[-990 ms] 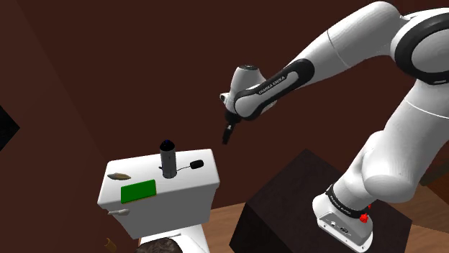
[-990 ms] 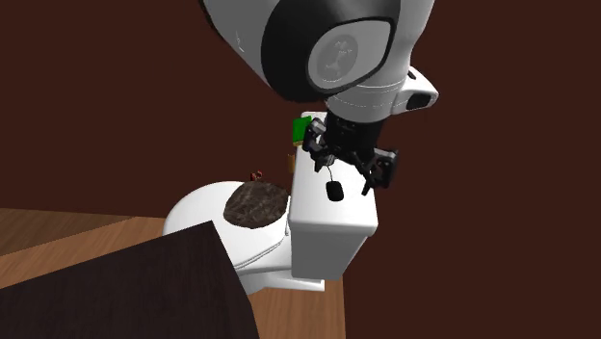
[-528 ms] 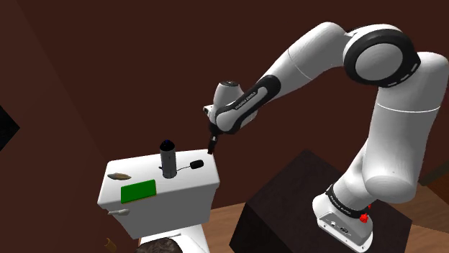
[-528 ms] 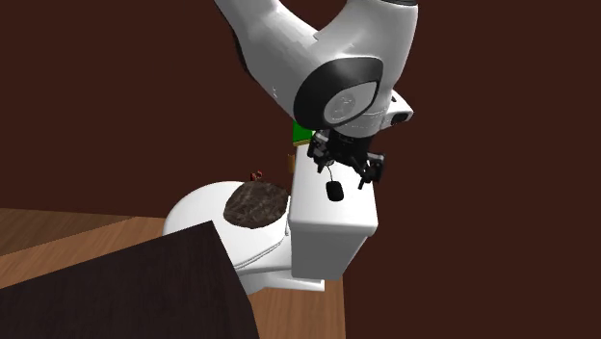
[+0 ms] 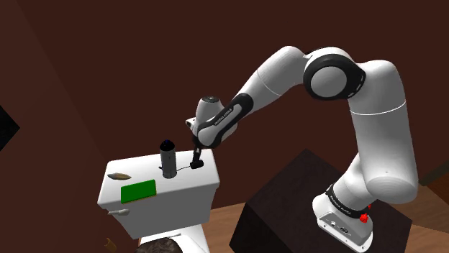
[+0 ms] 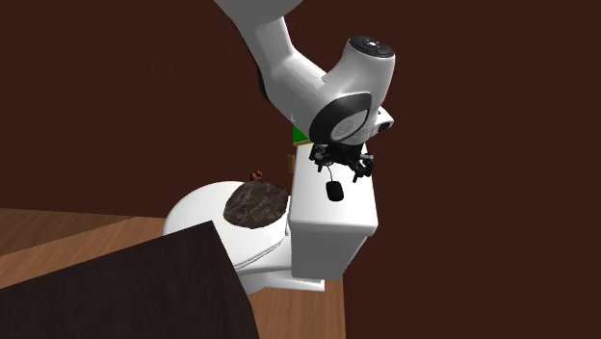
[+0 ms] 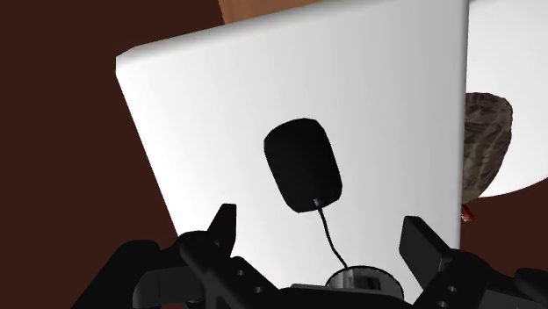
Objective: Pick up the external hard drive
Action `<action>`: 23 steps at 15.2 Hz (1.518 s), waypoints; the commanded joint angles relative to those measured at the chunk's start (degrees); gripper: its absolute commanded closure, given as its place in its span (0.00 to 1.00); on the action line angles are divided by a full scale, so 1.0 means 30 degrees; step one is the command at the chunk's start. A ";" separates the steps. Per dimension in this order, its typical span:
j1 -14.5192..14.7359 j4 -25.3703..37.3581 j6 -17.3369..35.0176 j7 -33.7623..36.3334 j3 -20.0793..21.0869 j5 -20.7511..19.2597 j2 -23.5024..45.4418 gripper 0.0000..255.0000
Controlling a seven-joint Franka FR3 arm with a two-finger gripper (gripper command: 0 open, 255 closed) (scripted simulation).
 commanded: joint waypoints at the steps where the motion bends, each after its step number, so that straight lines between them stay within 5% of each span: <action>1: 0.0174 0.0948 0.0055 -0.0129 0.0093 -0.0123 0.0942 0.00; 10: 0.0212 0.1713 0.1095 -0.0326 0.0075 -0.0154 0.2760 0.00; 11: 0.0205 0.1740 0.1067 -0.0331 0.0072 -0.0157 0.2761 1.00; 23: 0.0195 0.1374 0.0705 -0.0248 0.0084 -0.0142 0.2027 1.00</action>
